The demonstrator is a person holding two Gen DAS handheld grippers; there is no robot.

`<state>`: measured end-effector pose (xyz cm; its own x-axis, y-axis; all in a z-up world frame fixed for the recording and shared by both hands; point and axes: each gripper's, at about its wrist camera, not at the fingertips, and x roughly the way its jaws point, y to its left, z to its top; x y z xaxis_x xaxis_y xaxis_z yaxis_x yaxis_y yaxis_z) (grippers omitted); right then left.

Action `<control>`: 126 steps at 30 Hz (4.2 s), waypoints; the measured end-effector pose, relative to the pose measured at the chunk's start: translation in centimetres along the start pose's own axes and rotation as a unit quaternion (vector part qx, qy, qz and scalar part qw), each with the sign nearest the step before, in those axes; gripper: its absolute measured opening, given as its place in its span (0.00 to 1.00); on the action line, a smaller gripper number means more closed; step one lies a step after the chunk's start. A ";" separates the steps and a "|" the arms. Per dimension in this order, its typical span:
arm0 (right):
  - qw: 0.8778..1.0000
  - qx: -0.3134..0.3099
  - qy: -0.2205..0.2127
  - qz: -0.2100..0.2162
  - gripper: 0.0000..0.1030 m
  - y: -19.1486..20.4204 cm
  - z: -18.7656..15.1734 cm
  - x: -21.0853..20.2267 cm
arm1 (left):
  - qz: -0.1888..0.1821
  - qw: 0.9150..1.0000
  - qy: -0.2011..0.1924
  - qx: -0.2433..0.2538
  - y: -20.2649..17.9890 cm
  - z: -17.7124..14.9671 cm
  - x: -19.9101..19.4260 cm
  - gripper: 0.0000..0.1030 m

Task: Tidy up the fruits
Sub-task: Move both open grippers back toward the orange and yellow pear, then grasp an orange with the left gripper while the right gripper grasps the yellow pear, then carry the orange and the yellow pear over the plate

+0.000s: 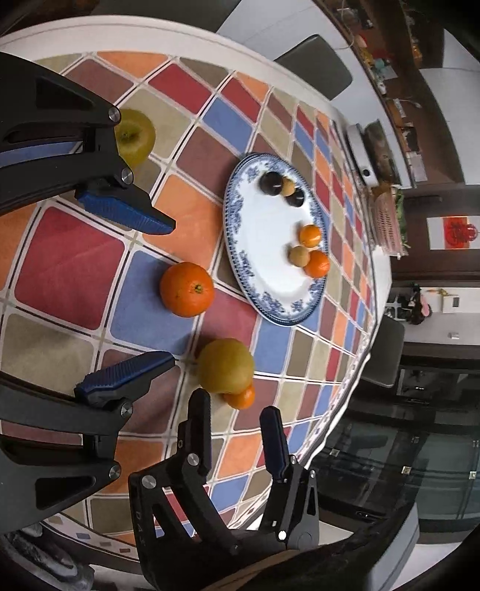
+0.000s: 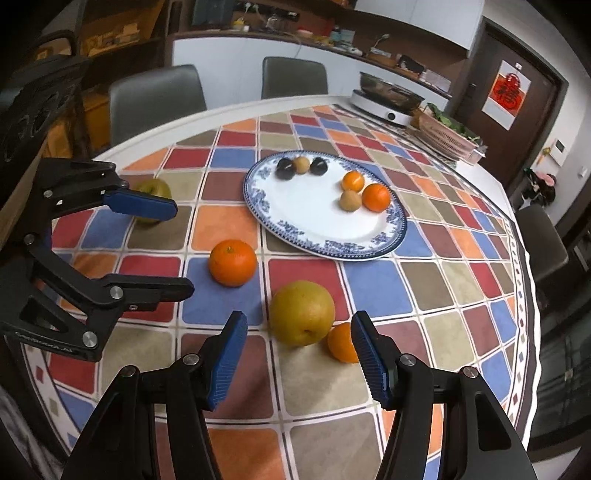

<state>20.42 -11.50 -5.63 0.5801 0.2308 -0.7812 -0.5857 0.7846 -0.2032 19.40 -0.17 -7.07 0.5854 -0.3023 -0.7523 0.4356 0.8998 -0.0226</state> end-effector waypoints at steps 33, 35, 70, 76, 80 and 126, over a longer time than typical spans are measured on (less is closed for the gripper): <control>0.999 0.001 0.034 0.036 0.57 -1.1 0.7 4.4 | -0.045 0.998 0.038 -0.034 1.8 1.5 5.7 0.40; 0.999 0.002 0.034 0.040 0.56 -1.0 0.7 4.5 | -0.042 0.998 0.038 -0.036 1.9 1.4 5.5 0.40; 0.990 0.109 -0.084 0.031 0.48 -2.5 2.4 -4.3 | 0.014 0.994 -0.090 -0.068 0.5 4.2 -6.0 0.40; 0.984 0.138 -0.107 0.031 0.48 -3.9 3.7 -4.9 | 0.026 0.992 -0.107 -0.064 1.0 6.1 -6.5 0.40; 0.983 0.142 -0.116 0.027 0.48 -4.7 4.9 -4.9 | 0.034 0.991 -0.115 -0.059 1.4 7.4 -6.5 0.40; 0.980 0.197 0.016 0.039 0.48 -13.2 10.1 11.8 | 0.029 0.993 0.030 -0.106 10.0 14.6 11.4 0.40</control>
<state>40.75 -13.31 -6.17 0.5208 0.2867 -0.8041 -0.3608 0.9276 0.0971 40.39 0.82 -6.28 0.5616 -0.2342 -0.7936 0.2445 0.9633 -0.1113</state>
